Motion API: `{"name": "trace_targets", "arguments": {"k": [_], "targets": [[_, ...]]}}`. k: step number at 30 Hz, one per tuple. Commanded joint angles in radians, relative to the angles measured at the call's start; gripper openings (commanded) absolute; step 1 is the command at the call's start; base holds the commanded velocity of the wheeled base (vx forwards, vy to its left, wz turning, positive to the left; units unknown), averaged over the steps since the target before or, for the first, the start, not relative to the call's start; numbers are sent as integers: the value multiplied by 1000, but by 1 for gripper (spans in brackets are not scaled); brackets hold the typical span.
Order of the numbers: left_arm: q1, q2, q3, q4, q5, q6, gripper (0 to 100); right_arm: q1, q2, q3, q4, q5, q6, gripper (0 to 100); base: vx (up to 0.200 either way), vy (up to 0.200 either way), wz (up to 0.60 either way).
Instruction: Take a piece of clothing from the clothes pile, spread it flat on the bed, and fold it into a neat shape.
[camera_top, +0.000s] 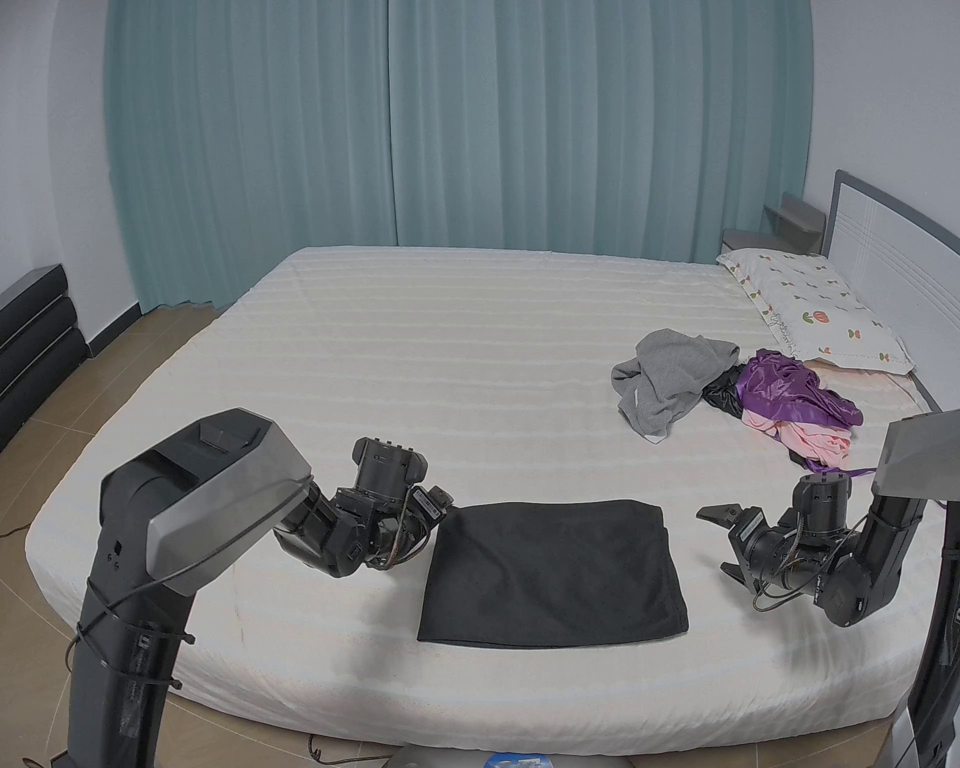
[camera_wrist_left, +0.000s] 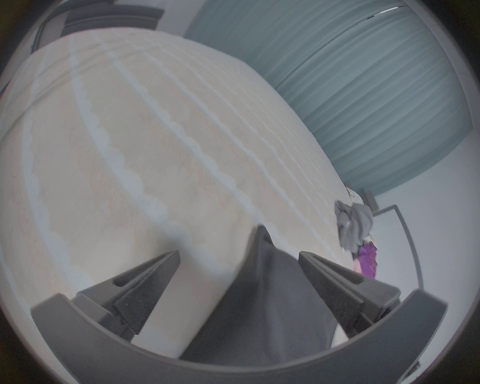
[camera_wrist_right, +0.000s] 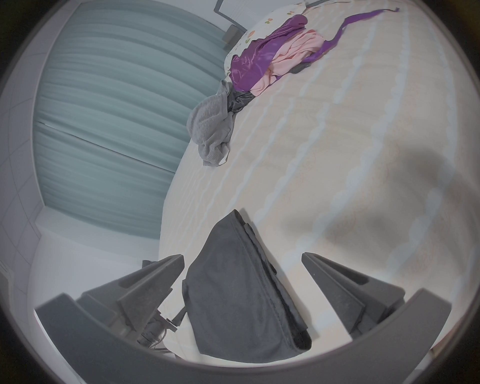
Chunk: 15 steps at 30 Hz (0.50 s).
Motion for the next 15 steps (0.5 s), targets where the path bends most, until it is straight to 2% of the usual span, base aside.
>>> {"name": "trace_targets", "arguments": {"k": [1, 3, 5, 9, 11, 15], "targets": [[22, -137, 136, -6, -118, 0, 100, -7, -7, 73, -67, 7, 51, 100, 0, 0, 0], [27, -145, 170, -23, -175, 25, 100, -7, 4, 76, -88, 8, 85, 100, 0, 0, 0], [37, -145, 196, -63, -199, 66, 100, -6, 10, 85, -117, 8, 91, 100, 0, 0, 0], [28, -142, 257, -157, -206, 111, 100, 7, 45, 108, -183, 4, 79, 100, 0, 0, 0], [28, -142, 257, -157, -206, 111, 100, 7, 45, 108, -183, 4, 79, 100, 0, 0, 0], [-4, -124, 288, -178, -193, 201, 100, 22, 82, 151, -271, 1, 61, 100, 0, 0, 0]]}}
